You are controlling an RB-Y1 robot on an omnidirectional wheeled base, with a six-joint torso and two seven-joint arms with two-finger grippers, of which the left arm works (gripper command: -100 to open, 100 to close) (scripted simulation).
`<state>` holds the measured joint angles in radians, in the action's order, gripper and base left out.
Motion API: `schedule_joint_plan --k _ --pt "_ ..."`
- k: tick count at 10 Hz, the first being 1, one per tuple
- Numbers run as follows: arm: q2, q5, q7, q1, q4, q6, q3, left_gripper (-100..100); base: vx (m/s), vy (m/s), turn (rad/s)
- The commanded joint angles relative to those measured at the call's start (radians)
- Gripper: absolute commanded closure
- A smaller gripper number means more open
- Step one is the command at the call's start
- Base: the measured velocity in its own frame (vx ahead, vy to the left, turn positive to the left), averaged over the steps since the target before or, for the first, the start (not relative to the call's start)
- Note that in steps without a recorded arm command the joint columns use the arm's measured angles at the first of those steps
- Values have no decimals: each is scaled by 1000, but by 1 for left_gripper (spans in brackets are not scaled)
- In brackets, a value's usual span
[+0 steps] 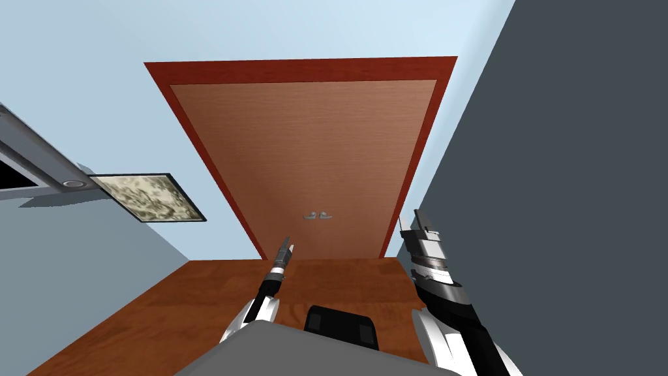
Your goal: Pull the door open
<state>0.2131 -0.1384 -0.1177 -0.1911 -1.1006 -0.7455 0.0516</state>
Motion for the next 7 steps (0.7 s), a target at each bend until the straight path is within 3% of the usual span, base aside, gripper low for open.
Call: schedule_joint_plan --k 1,5,7 --pt "5 0 -6 8 34 -10 2 -100 101 -33 -52" --pt "12 -1 -15 24 101 -25 8 -100 102 -12 -49" --pt "19 -2 -23 38 157 -37 12 -100 140 -29 -76"
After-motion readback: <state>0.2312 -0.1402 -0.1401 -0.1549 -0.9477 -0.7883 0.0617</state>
